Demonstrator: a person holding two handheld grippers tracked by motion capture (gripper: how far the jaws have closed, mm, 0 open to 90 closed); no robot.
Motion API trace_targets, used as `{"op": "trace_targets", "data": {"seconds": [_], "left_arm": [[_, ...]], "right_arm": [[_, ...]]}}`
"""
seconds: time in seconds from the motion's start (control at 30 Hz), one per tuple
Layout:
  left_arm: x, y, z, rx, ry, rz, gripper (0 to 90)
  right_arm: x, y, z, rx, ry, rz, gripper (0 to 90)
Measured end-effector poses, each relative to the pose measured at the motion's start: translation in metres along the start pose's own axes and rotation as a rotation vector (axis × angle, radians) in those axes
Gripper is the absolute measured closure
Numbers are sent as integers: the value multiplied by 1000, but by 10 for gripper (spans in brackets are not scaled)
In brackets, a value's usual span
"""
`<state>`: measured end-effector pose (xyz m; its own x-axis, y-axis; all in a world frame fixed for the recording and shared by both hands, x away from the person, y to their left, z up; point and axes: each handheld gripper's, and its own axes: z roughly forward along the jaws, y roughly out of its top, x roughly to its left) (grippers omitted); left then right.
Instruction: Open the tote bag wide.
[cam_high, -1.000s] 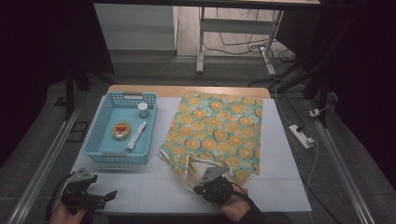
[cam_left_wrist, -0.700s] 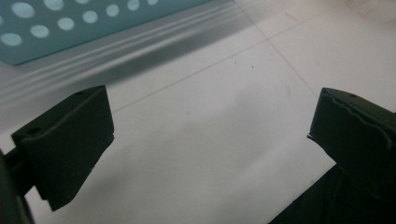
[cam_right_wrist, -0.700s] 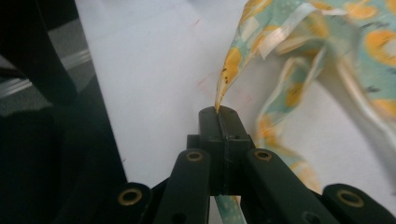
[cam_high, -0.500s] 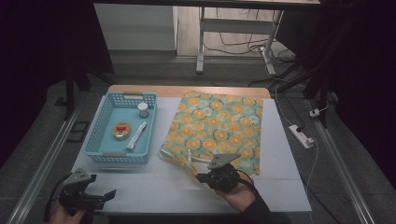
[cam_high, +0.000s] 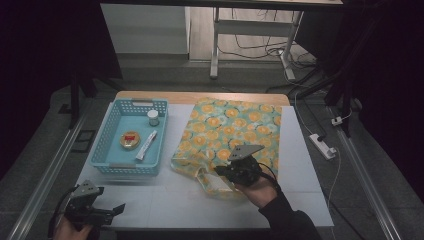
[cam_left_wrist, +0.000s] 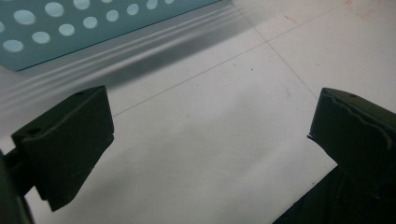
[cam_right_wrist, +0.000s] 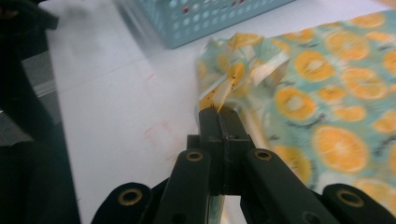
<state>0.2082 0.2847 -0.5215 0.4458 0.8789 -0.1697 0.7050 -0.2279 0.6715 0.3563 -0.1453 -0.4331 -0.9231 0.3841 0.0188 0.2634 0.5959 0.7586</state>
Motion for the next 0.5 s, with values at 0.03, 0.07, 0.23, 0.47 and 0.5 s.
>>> {"op": "trace_targets", "data": {"seconds": [0.03, 0.07, 0.23, 0.47, 0.5], "left_arm": [[0, 0, 0, -1, 0, 0, 0], [0, 0, 0, -1, -1, 0, 0], [-1, 0, 0, 0, 2, 8, 0], [0, 1, 1, 4, -6, 3, 0], [0, 1, 1, 5, -8, 3, 0]], "right_arm": [[-2, 3, -1, -4, -7, -6, 900], [-4, 6, -3, -8, -13, -10, 900], [-12, 18, -6, -13, -40, -24, 900], [-30, 32, -13, -52, -71, -11, 900], [-34, 33, -13, -55, -75, -11, 900]]}}
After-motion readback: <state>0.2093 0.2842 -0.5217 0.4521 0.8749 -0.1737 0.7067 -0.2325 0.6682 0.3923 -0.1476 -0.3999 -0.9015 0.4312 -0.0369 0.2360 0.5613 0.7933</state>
